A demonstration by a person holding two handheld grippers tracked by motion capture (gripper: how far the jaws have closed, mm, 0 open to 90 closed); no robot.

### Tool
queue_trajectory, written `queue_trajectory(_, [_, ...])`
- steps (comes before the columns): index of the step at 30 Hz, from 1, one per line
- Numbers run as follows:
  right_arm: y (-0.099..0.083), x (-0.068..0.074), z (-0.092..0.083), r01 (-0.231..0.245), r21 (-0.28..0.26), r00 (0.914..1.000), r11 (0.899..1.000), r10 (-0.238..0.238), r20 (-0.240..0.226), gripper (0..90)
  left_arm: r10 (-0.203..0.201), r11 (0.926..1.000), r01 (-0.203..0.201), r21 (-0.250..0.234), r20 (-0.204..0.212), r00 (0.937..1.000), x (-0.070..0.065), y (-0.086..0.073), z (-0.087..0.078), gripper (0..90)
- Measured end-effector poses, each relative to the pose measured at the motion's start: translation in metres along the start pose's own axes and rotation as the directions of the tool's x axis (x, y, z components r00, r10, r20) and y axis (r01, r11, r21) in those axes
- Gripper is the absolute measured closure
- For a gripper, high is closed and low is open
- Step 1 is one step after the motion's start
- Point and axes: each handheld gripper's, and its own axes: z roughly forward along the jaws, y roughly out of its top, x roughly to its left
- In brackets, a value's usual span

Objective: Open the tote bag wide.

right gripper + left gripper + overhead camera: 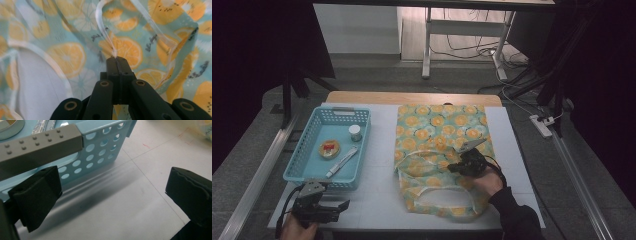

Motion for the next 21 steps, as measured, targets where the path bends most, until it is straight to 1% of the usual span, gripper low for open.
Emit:
queue_trajectory(2, [0.004,0.000,-0.005,-0.010,-0.032,0.9999,0.999,0.010,-0.012,90.0,-0.001,1.0000,0.001,-0.001,0.000,1.0000,0.000,0.000,0.000,0.1])
queue_trajectory(3, [0.006,0.000,-0.006,-0.013,-0.040,0.9998,0.999,0.012,-0.017,90.0,-0.002,1.0000,0.002,-0.001,0.000,1.0000,0.000,0.000,0.000,0.1])
queue_trajectory(8, [0.016,0.001,-0.012,-0.008,-0.069,0.9998,0.998,0.007,-0.021,90.0,-0.002,1.0000,0.002,0.000,0.001,1.0000,0.000,0.000,0.000,0.2])
queue_trajectory(13, [0.027,0.001,-0.016,-0.010,-0.100,0.9993,0.995,0.006,-0.037,90.0,-0.003,1.0000,0.003,-0.002,0.002,1.0000,0.000,0.000,0.000,0.2])
queue_trajectory(21, [0.053,-0.004,-0.030,-0.022,-0.160,0.9988,0.987,0.015,-0.046,90.0,-0.004,1.0000,0.004,-0.003,0.002,1.0000,0.001,0.000,0.000,0.2])
